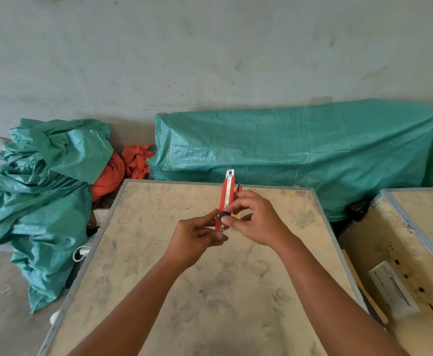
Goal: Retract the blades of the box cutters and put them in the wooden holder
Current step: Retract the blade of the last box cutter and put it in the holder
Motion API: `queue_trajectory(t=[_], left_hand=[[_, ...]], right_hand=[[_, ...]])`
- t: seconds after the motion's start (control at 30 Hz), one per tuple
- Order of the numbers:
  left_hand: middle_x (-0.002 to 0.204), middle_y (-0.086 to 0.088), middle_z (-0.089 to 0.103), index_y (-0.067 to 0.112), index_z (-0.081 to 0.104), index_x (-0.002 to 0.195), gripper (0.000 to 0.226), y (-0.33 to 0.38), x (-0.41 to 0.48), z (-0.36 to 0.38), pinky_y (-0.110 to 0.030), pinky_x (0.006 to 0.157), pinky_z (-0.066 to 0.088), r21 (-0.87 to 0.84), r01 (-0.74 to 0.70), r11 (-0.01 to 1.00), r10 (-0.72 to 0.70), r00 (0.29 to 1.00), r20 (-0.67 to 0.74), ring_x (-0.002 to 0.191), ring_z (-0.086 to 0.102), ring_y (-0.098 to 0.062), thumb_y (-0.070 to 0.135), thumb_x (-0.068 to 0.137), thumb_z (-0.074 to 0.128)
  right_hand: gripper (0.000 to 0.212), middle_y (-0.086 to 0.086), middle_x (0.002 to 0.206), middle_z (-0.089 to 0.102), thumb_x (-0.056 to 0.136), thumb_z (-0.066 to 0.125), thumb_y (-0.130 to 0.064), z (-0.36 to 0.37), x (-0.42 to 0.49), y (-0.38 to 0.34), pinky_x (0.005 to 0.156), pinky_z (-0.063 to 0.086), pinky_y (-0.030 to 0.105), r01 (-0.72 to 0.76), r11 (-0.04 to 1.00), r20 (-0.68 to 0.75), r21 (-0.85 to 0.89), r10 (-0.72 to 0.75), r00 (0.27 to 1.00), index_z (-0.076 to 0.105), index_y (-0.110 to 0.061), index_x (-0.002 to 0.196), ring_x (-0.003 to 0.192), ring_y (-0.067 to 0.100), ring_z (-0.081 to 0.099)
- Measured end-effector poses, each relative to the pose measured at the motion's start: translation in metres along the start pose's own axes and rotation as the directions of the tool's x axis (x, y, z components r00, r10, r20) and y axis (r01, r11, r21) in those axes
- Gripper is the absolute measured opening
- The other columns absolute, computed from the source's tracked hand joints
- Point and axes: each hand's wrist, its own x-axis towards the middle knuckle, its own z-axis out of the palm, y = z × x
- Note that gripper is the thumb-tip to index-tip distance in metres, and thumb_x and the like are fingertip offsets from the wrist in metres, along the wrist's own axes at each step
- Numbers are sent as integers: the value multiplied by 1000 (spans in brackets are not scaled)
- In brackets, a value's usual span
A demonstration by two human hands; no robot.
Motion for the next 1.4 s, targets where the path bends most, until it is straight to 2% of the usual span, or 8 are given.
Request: queue_trajectory(t=[0.17, 0.37, 0.53, 0.7, 0.9, 1.03, 1.2, 1.4], left_hand=[[103, -11, 76, 15, 65, 124, 52, 4, 4, -27, -37, 78, 62, 18, -1, 1000, 0, 998, 61, 85, 74, -35, -12, 80, 70], [103, -12, 76, 27, 67, 118, 57, -2, 13, -35, -37, 78, 62, 42, 15, 999, -20, 992, 123, 86, 74, -35, -15, 80, 68], [100, -8, 77, 25, 67, 117, 55, -12, 32, -26, -33, 76, 62, 55, 42, 998, -49, 990, 132, 85, 75, -32, -15, 79, 69], [106, -8, 76, 22, 67, 121, 57, -31, 67, -14, -38, 80, 61, 98, 89, 991, -98, 991, 93, 85, 75, -31, -15, 78, 71], [103, 9, 76, 26, 66, 124, 55, -54, 129, 7, -28, 83, 58, 324, 102, 941, -119, 992, 34, 90, 73, -9, 1, 77, 78], [105, 19, 71, 28, 68, 120, 52, -62, 176, 17, -30, 97, 51, 419, 88, 904, -102, 995, 11, 97, 66, 4, 7, 75, 82], [145, 2, 50, 24, 47, 141, 81, -91, 222, 15, -43, 108, 43, 554, 165, 816, -140, 986, -88, 131, 47, -18, 18, 70, 87], [157, -4, 33, 15, 25, 150, 94, -126, 252, 19, -39, 113, 35, 591, 314, 743, -281, 948, -150, 142, 34, -27, 17, 76, 82]], right_hand=[[19, -10, 112, 65, 81, 86, -22, 19, 0, -14, 64, 57, 21, -6, 1000, -51, 5, 6, 999, 78, -23, 99, 91, 6, 67], [19, -4, 109, 68, 77, 89, -19, 36, -3, -12, 62, 56, 18, -28, 1000, -196, -13, 25, 980, 79, -14, 93, 91, 10, 68], [22, -5, 108, 72, 78, 88, -26, 31, 2, 5, 76, 60, 20, -92, 995, -239, 27, 96, 966, 78, -15, 93, 89, 10, 72], [19, -6, 110, 77, 91, 76, -19, 10, 28, 37, 88, 63, 38, -206, 971, -249, 123, 232, 940, 77, -21, 111, 93, 10, 74], [21, -2, 103, 79, 87, 77, -6, -9, 74, 89, 85, 63, 49, -267, 955, -273, 131, 293, 916, 81, -22, 101, 88, 17, 76], [20, -3, 101, 79, 88, 76, -5, -16, 107, 118, 88, 62, 35, -273, 958, -306, 84, 285, 908, 81, -20, 101, 90, 15, 75], [18, 1, 104, 80, 88, 77, -7, -5, 138, 162, 76, 52, 4, -272, 962, -362, 21, 261, 895, 81, -16, 104, 86, 9, 72], [17, 6, 100, 80, 86, 78, -2, 22, 155, 204, 83, 63, 31, -258, 964, -328, -71, 221, 918, 81, -12, 100, 87, 19, 75]])
